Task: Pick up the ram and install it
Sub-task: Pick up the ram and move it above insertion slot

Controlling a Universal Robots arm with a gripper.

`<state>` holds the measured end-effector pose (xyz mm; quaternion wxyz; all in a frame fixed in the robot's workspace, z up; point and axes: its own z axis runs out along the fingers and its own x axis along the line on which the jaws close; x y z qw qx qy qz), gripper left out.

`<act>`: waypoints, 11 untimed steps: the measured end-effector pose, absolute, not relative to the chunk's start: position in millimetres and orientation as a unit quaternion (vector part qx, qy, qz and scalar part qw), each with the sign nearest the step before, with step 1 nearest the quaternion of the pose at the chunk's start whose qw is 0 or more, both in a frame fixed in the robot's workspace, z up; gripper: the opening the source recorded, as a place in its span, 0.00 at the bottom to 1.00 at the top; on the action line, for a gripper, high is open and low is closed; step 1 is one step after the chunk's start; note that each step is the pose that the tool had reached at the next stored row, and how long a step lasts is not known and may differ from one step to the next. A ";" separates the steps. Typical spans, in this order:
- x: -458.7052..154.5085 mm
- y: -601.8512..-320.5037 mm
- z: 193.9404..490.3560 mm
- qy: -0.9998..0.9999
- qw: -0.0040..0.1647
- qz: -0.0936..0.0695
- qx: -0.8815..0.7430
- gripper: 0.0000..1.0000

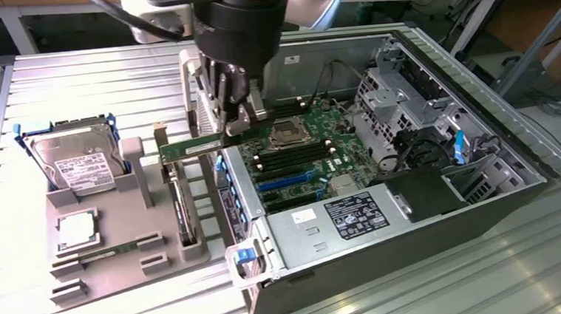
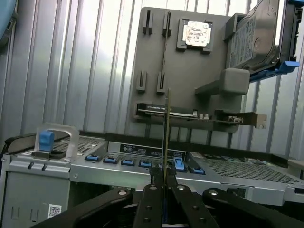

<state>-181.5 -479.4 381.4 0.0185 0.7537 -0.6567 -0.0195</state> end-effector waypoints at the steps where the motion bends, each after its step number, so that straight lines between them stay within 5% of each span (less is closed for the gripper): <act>1: -172.8 -479.4 381.3 -0.656 0.019 -0.019 0.755 0.14; 11: -123.8 -479.4 381.0 -0.649 0.019 -0.019 0.760 0.14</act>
